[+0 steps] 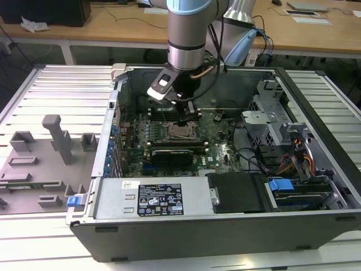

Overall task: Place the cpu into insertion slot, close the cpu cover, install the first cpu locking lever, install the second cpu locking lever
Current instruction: 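Close the cpu cover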

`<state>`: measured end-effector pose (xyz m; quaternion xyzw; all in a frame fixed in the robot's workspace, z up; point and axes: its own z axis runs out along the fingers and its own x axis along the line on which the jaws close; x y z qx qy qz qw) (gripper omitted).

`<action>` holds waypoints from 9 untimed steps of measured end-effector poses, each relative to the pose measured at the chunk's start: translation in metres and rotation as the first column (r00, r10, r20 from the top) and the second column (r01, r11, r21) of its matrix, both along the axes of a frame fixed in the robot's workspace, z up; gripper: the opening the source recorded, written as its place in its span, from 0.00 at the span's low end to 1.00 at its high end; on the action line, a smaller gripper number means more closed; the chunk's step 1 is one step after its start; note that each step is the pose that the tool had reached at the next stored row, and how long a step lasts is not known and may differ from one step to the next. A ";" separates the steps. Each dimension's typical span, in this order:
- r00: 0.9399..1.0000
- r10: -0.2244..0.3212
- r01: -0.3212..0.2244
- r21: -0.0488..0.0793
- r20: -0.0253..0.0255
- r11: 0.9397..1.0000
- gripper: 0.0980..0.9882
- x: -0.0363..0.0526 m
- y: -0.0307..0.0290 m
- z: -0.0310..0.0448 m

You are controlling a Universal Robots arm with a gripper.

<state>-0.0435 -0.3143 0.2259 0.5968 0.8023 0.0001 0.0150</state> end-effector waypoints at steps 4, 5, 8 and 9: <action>0.996 0.091 -0.091 -0.004 0.000 0.996 0.01 0.0000 0.0000 -0.0002; 0.994 0.109 -0.109 -0.004 0.000 0.994 0.01 0.0000 0.0000 -0.0002; 0.978 0.208 -0.208 -0.007 -0.001 0.978 0.01 0.0000 0.0000 -0.0004; 0.972 0.234 -0.234 -0.008 -0.001 0.972 0.01 0.0000 0.0000 -0.0005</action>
